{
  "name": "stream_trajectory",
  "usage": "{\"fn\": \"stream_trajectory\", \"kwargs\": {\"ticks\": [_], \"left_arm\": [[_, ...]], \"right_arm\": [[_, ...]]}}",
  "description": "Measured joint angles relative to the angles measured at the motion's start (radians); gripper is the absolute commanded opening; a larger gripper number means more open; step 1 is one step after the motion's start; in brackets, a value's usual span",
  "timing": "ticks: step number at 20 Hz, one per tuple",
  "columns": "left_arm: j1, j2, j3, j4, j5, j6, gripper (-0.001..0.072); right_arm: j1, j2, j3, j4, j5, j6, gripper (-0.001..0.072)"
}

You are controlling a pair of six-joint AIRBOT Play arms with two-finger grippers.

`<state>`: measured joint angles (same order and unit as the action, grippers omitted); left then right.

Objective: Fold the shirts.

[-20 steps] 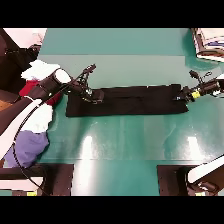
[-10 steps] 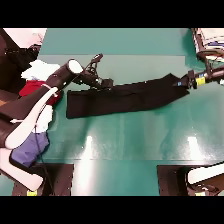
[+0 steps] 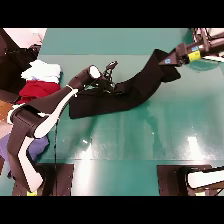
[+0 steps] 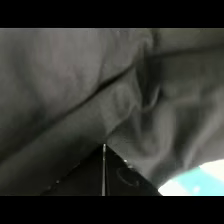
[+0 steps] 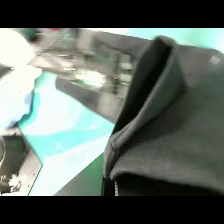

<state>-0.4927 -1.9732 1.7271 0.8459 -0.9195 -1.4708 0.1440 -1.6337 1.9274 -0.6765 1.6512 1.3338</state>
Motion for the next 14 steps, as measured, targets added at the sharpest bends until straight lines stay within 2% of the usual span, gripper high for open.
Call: {"fn": "stream_trajectory", "kwargs": {"ticks": [6, 9, 14], "left_arm": [[-0.006, -0.011, 0.015, 0.015, 0.015, -0.017, 0.0023], [0.013, 0.011, 0.037, 0.050, -0.031, -0.017, 0.0023], [0.098, 0.131, 0.053, 0.200, -0.139, -0.016, 0.0024]], "right_arm": [[0.154, -0.043, 0.100, -0.004, 0.000, 0.014, 0.0010], [0.195, -0.059, 0.110, -0.006, -0.003, -0.003, 0.0010], [0.262, -0.067, 0.079, -0.006, -0.049, -0.029, 0.0010]]}}
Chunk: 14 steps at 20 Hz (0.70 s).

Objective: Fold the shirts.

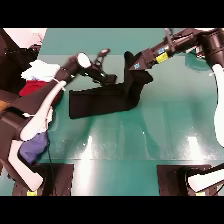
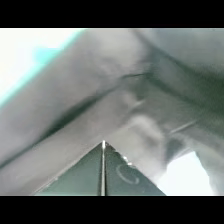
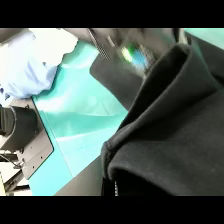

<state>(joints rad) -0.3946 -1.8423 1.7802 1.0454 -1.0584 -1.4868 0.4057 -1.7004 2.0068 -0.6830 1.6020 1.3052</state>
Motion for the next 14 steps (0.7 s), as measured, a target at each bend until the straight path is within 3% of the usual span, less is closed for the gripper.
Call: {"fn": "stream_trajectory", "kwargs": {"ticks": [5, 6, 7, 8, 11, 14], "left_arm": [[0.190, 0.180, 0.003, 0.123, -0.093, 0.002, 0.0025], [0.232, 0.219, 0.004, 0.133, -0.102, 0.002, 0.0025], [0.272, 0.255, 0.004, 0.142, -0.111, 0.002, 0.0025], [0.307, 0.288, 0.004, 0.148, -0.117, 0.002, 0.0025], [0.402, 0.378, 0.004, 0.159, -0.140, 0.002, 0.0025], [0.464, 0.436, 0.004, 0.163, -0.176, 0.008, 0.0024]], "right_arm": [[0.181, -0.055, 0.002, 0.003, -0.167, -0.067, 0.0015], [0.234, -0.090, 0.021, 0.003, -0.223, -0.078, 0.0098], [0.287, -0.130, 0.039, 0.005, -0.284, -0.086, 0.0346], [0.334, -0.168, 0.052, 0.009, -0.345, -0.095, 0.0470], [0.449, -0.259, 0.069, 0.043, -0.488, -0.130, 0.0458], [0.464, -0.254, 0.027, 0.023, -0.528, -0.151, 0.0449]]}}
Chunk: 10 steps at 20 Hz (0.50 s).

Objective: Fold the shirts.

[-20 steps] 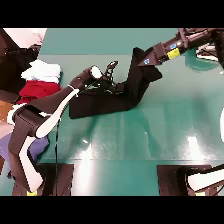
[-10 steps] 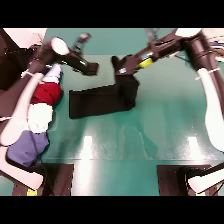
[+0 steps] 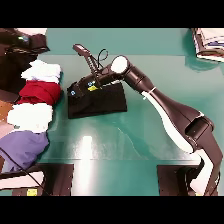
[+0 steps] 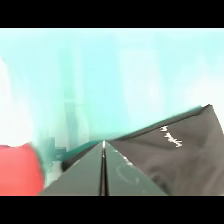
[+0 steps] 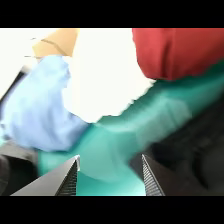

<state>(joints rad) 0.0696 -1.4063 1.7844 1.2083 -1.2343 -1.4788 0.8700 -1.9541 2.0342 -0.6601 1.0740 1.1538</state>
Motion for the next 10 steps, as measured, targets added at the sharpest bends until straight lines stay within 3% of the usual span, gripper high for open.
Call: {"fn": "stream_trajectory", "kwargs": {"ticks": [7, 9, 10], "left_arm": [[0.041, 0.037, -0.060, -0.014, -0.108, 0.040, 0.0025], [0.043, 0.039, -0.096, -0.026, -0.114, 0.043, 0.0025], [0.044, 0.039, -0.113, -0.035, -0.114, 0.044, 0.0025]], "right_arm": [[-0.274, 0.217, -0.321, -0.145, 0.198, 0.020, 0.0458], [-0.380, 0.268, -0.435, -0.158, 0.203, 0.033, 0.0720], [-0.426, 0.283, -0.485, -0.159, 0.197, 0.034, 0.0720]]}}
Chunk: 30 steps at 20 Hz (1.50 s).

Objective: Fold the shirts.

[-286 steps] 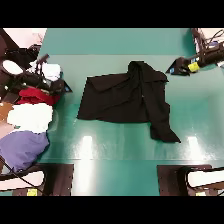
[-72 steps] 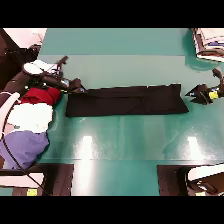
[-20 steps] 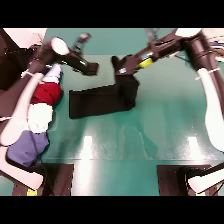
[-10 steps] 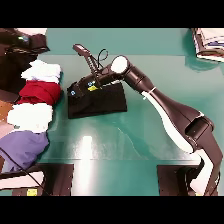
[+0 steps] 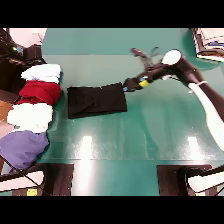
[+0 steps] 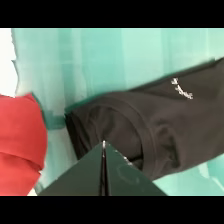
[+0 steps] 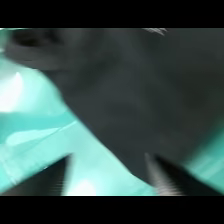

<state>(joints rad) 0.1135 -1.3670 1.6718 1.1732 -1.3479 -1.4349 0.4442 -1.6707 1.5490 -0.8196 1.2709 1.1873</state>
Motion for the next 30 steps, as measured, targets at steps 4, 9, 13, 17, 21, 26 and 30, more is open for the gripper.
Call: {"fn": "stream_trajectory", "kwargs": {"ticks": [4, 9, 13, 17, 21, 26, 30], "left_arm": [[0.002, 0.000, -0.033, -0.042, 0.021, 0.008, 0.0025], [0.002, 0.001, -0.044, -0.071, 0.044, 0.023, 0.0025], [0.002, 0.000, -0.046, -0.079, 0.054, 0.031, 0.0025], [0.002, 0.000, -0.046, -0.089, 0.054, 0.037, 0.0025], [-0.022, 0.000, -0.046, -0.108, 0.054, 0.040, 0.0024], [-0.148, 0.000, -0.046, -0.089, 0.054, 0.051, 0.0024], [-0.256, 0.000, -0.046, -0.076, 0.078, 0.068, 0.0024]], "right_arm": [[-0.134, -0.009, -0.155, 0.071, -0.059, 0.008, 0.0675], [-0.123, -0.136, -0.181, 0.202, -0.080, 0.007, 0.0675], [-0.030, -0.251, -0.074, 0.280, -0.073, 0.006, 0.0655], [0.047, -0.344, 0.048, 0.294, -0.093, 0.005, 0.0094], [0.064, -0.373, 0.133, 0.313, -0.094, 0.002, 0.0011], [-0.025, -0.242, 0.107, 0.224, -0.036, 0.039, 0.0011], [-0.218, -0.021, -0.062, 0.087, -0.029, 0.080, 0.0011]]}}
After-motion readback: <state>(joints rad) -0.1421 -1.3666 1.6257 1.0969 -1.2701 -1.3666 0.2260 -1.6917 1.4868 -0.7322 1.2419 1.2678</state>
